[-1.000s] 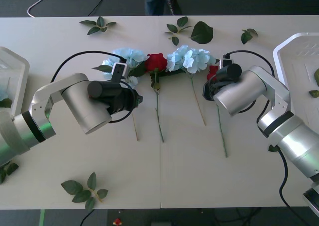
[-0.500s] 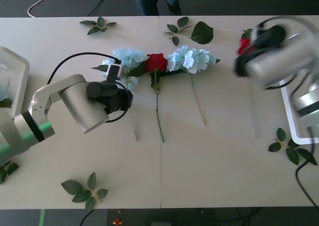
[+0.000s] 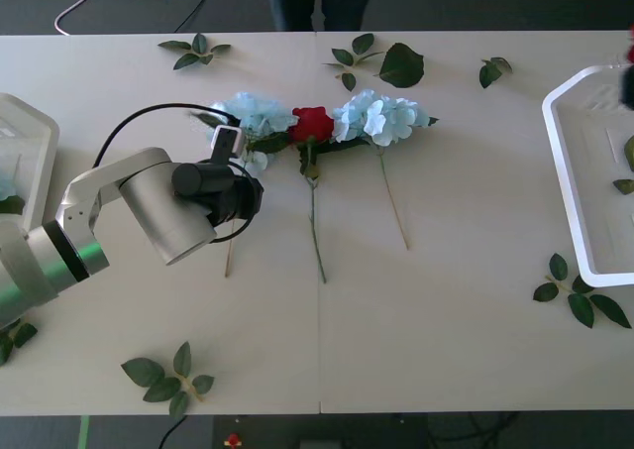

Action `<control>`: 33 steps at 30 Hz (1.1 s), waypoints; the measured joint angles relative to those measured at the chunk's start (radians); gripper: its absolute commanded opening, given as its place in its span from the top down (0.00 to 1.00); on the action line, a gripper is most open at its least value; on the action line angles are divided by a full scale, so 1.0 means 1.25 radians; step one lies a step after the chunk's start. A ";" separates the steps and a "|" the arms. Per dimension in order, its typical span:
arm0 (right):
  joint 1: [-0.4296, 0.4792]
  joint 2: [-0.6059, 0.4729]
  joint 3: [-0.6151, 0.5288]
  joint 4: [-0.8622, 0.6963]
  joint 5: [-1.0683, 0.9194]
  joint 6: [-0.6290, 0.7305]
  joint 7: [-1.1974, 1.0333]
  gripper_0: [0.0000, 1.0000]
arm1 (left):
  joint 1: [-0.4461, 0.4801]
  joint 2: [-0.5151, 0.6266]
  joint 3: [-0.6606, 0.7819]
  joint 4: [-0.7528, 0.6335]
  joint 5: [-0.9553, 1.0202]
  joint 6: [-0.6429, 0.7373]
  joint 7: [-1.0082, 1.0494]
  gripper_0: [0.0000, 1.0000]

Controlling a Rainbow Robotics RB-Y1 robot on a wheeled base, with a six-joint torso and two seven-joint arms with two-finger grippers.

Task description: Place the red flowers into the right box and the blue flowers into the left box. If a person shows an open palm, hand one flower to the person first, then continue sorting.

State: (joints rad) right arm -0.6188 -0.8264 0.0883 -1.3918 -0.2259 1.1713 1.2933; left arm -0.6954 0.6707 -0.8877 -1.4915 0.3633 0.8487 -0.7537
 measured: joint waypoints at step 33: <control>0.230 -0.020 -0.055 -0.458 -0.570 -0.533 0.006 1.00 | 0.000 0.000 0.000 0.001 -0.009 0.000 0.000 1.00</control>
State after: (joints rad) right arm -0.3318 -0.8520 0.0200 -1.9641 -0.9386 0.5050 1.3008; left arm -0.6956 0.6707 -0.8878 -1.4899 0.3517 0.8484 -0.7534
